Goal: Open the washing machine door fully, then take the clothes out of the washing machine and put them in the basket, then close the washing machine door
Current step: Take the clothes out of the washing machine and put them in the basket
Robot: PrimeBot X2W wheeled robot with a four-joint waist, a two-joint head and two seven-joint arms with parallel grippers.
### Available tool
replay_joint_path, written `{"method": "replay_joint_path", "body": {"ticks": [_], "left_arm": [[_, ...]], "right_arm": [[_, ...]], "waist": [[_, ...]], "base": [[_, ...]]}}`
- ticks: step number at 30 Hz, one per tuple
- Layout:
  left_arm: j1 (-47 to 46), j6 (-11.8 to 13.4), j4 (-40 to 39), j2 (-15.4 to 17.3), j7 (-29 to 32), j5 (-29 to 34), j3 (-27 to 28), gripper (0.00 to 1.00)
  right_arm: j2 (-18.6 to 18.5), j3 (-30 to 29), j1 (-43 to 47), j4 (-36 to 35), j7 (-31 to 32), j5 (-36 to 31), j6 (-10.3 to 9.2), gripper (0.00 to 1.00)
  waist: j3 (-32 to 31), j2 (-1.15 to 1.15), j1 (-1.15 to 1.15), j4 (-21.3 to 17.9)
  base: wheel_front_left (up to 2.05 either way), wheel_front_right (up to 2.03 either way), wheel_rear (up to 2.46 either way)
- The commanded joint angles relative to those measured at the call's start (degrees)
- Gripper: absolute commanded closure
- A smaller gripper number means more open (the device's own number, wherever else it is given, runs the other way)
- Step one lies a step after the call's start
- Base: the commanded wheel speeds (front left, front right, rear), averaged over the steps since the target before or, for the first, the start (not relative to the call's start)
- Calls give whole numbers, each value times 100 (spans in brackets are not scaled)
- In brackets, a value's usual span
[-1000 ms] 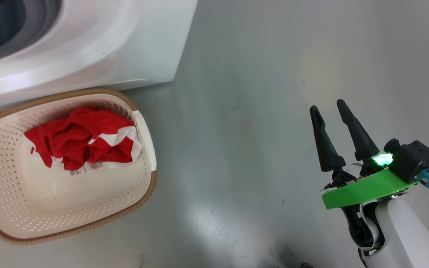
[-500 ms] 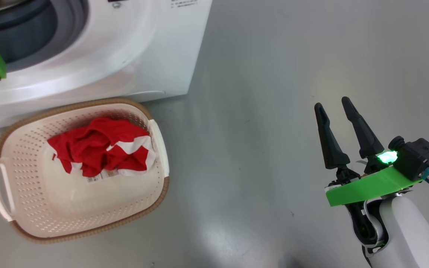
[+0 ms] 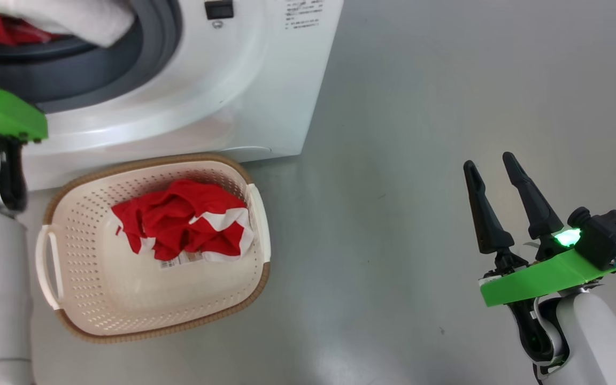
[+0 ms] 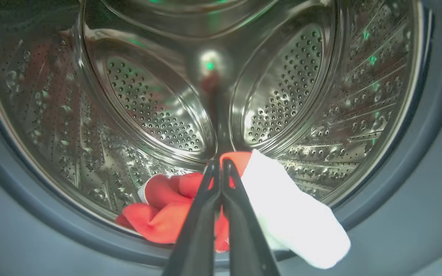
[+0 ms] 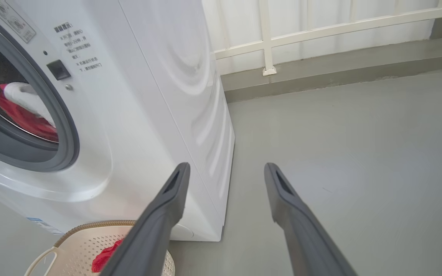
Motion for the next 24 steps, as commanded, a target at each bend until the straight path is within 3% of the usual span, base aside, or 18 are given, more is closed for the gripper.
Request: {"method": "replay_joint_path", "body": {"ticks": [1, 14, 24], "left_arm": [[215, -46, -298, 177, -53, -47, 155, 100], [1320, -173, -2264, -389, -53, -103, 675, 100], [1747, -181, -3690, -525, -53, -153, 479, 100]], "right_arm": [[-84, 67, 181, -125, -36, -14, 29, 0], [-191, 44, 351, -144, -36, -36, 29, 0], [-192, 44, 432, -144, -36, -40, 29, 0]], "waist": [[-107, 0, 0, 91], [-345, 0, 0, 305], [-412, 0, 0, 402]], "base": [[0, 0, 0], [0, 0, 0], [0, 0, 0]]}}
